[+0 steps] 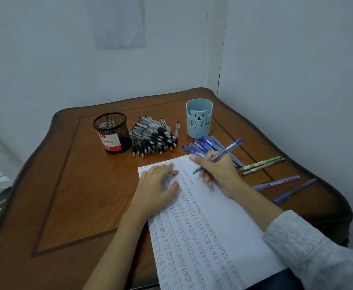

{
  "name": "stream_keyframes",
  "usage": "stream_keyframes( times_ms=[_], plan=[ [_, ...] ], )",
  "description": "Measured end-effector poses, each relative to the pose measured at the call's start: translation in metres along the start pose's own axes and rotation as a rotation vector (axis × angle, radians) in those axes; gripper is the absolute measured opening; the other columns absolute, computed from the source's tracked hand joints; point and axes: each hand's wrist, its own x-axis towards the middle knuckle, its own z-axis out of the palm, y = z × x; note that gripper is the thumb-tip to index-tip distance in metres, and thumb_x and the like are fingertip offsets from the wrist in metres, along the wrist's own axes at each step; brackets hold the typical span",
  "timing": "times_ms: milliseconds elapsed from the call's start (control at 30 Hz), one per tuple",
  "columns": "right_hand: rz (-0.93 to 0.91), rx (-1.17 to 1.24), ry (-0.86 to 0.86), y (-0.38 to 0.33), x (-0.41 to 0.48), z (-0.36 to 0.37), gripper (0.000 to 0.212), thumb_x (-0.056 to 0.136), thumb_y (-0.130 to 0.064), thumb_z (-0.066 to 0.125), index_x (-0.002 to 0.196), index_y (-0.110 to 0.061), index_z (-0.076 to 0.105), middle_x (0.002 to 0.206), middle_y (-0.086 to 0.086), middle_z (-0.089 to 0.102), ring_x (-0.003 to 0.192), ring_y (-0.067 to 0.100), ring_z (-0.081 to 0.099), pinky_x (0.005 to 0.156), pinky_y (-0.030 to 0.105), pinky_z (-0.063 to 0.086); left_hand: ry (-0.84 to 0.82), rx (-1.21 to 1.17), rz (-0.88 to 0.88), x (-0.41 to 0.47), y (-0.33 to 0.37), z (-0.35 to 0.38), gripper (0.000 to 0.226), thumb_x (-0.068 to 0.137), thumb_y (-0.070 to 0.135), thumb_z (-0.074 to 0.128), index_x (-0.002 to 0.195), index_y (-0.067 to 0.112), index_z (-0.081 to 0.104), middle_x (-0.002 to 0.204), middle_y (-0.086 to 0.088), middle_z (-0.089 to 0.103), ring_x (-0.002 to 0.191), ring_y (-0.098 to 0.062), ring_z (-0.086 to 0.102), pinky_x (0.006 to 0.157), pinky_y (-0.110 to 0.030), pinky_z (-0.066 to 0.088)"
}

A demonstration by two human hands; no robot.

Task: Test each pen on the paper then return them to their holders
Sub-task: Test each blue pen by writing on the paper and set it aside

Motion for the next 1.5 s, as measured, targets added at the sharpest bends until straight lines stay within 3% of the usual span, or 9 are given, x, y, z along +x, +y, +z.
stream_keyframes(
  times_ms=[133, 233, 333, 500, 667, 800, 1067, 1367, 1500],
  plan=[
    [-0.133, -0.256, 0.030, 0.009, -0.004, 0.005, 0.046, 0.081, -0.028, 0.077, 0.052, -0.011, 0.046, 0.045, 0.013, 0.055, 0.033, 0.023, 0.043, 0.033, 0.019, 0.030, 0.006, 0.003, -0.005, 0.000, -0.001, 0.002, 0.047, 0.081, 0.042, 0.048, 0.122, 0.024, 0.061, 0.126, 0.027, 0.047, 0.127, -0.003, 0.039, 0.102, -0.027, 0.024],
    [-0.197, -0.304, 0.064, 0.015, -0.003, 0.003, 0.043, 0.085, -0.012, 0.072, 0.054, -0.010, 0.042, 0.040, 0.007, 0.050, 0.035, 0.022, 0.050, 0.034, 0.019, 0.032, -0.007, 0.010, -0.014, 0.000, -0.002, 0.003, 0.049, 0.080, 0.043, 0.047, 0.124, 0.024, 0.060, 0.131, 0.023, 0.048, 0.128, -0.004, 0.038, 0.106, -0.031, 0.025],
    [-0.196, -0.349, 0.043, 0.018, -0.001, 0.001, 0.035, 0.086, 0.000, 0.063, 0.059, -0.007, 0.042, 0.046, 0.012, 0.046, 0.038, 0.020, 0.055, 0.035, 0.020, 0.035, -0.018, 0.018, -0.015, 0.001, -0.003, 0.004, 0.049, 0.081, 0.044, 0.046, 0.123, 0.025, 0.060, 0.137, 0.019, 0.047, 0.130, -0.004, 0.037, 0.104, -0.029, 0.022],
    [-0.181, -0.362, 0.011, 0.019, 0.001, 0.002, 0.031, 0.085, 0.001, 0.062, 0.061, -0.007, 0.043, 0.051, 0.014, 0.048, 0.041, 0.020, 0.058, 0.037, 0.023, 0.036, -0.023, 0.029, -0.023, 0.000, -0.001, 0.003, 0.054, 0.081, 0.045, 0.044, 0.129, 0.024, 0.056, 0.134, 0.023, 0.047, 0.130, -0.002, 0.035, 0.100, -0.024, 0.019],
    [-0.176, -0.373, 0.002, 0.019, 0.000, 0.003, 0.032, 0.084, 0.003, 0.062, 0.059, -0.009, 0.044, 0.049, 0.010, 0.048, 0.042, 0.021, 0.058, 0.039, 0.024, 0.038, -0.029, 0.034, -0.032, 0.000, 0.000, 0.002, 0.052, 0.084, 0.044, 0.046, 0.131, 0.024, 0.055, 0.131, 0.025, 0.045, 0.130, 0.000, 0.033, 0.105, -0.029, 0.021],
    [-0.182, -0.368, -0.009, 0.018, 0.001, 0.002, 0.039, 0.083, 0.005, 0.060, 0.053, -0.013, 0.041, 0.045, 0.003, 0.044, 0.040, 0.020, 0.056, 0.039, 0.022, 0.038, -0.013, 0.044, -0.034, 0.001, 0.000, 0.002, 0.042, 0.092, 0.030, 0.057, 0.133, 0.022, 0.053, 0.125, 0.030, 0.040, 0.131, -0.001, 0.032, 0.106, -0.029, 0.020],
    [-0.187, -0.357, 0.007, 0.018, 0.002, 0.002, 0.038, 0.082, 0.007, 0.059, 0.054, -0.012, 0.042, 0.045, 0.005, 0.043, 0.038, 0.019, 0.055, 0.040, 0.023, 0.039, 0.002, 0.041, -0.018, -0.001, 0.000, 0.003, 0.034, 0.092, 0.028, 0.058, 0.125, 0.025, 0.058, 0.142, 0.017, 0.044, 0.132, -0.003, 0.032, 0.103, -0.028, 0.019],
    [-0.188, -0.348, 0.004, 0.018, 0.001, 0.002, 0.034, 0.082, 0.009, 0.058, 0.057, -0.008, 0.041, 0.053, 0.013, 0.041, 0.037, 0.017, 0.054, 0.037, 0.021, 0.035, 0.007, 0.042, -0.013, -0.001, 0.000, 0.003, 0.033, 0.092, 0.028, 0.058, 0.124, 0.026, 0.058, 0.143, 0.015, 0.044, 0.132, -0.003, 0.033, 0.105, -0.031, 0.021],
    [-0.199, -0.318, 0.024, 0.019, 0.002, 0.001, 0.034, 0.081, 0.010, 0.058, 0.057, -0.007, 0.041, 0.045, 0.005, 0.043, 0.037, 0.018, 0.053, 0.037, 0.022, 0.034, 0.006, 0.045, -0.016, -0.001, 0.000, 0.003, 0.034, 0.092, 0.028, 0.058, 0.125, 0.026, 0.058, 0.141, 0.017, 0.044, 0.132, -0.003, 0.033, 0.108, -0.033, 0.021]
  ],
)
